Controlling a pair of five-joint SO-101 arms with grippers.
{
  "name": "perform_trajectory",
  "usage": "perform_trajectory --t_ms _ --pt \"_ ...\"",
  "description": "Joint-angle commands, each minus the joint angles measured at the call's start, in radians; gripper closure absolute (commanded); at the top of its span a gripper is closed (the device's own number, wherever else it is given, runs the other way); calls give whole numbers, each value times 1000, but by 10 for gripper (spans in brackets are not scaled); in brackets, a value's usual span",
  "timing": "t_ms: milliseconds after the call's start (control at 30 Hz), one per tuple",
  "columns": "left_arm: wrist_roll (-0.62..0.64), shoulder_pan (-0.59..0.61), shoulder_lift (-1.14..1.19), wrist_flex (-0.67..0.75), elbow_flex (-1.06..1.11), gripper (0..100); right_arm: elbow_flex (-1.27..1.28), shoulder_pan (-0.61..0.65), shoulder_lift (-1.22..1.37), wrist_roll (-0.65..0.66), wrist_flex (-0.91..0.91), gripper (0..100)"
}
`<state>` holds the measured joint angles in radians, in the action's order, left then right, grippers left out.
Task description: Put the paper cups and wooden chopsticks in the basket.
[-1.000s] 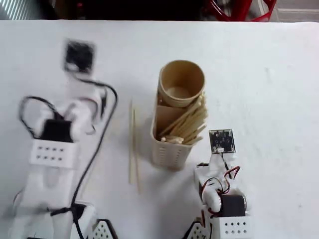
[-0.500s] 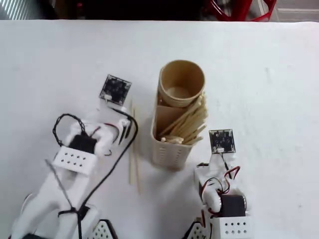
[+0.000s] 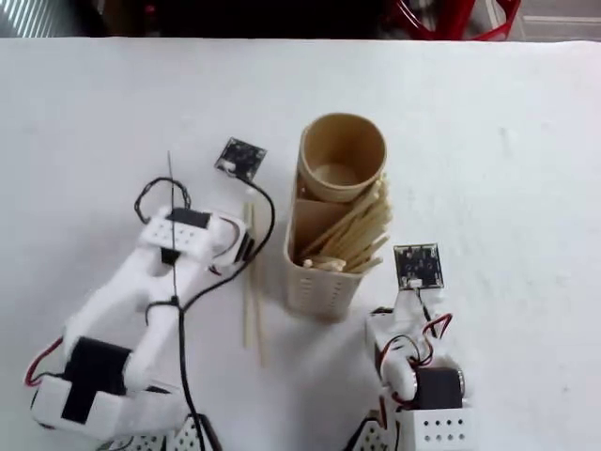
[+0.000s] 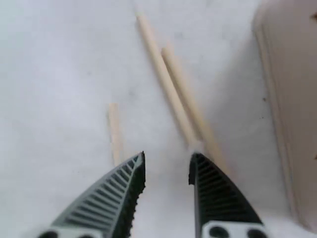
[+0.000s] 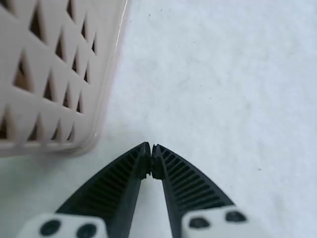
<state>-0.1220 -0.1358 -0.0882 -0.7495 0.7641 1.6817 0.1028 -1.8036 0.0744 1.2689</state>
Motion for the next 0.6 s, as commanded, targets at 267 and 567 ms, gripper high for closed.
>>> perform_trajectory --t_ms 267,567 --pt "21 -56 -104 2 -25 811 9 -7 -2 2 4 979" --pt "40 -71 -8 86 3 786 9 -7 -2 2 4 979"
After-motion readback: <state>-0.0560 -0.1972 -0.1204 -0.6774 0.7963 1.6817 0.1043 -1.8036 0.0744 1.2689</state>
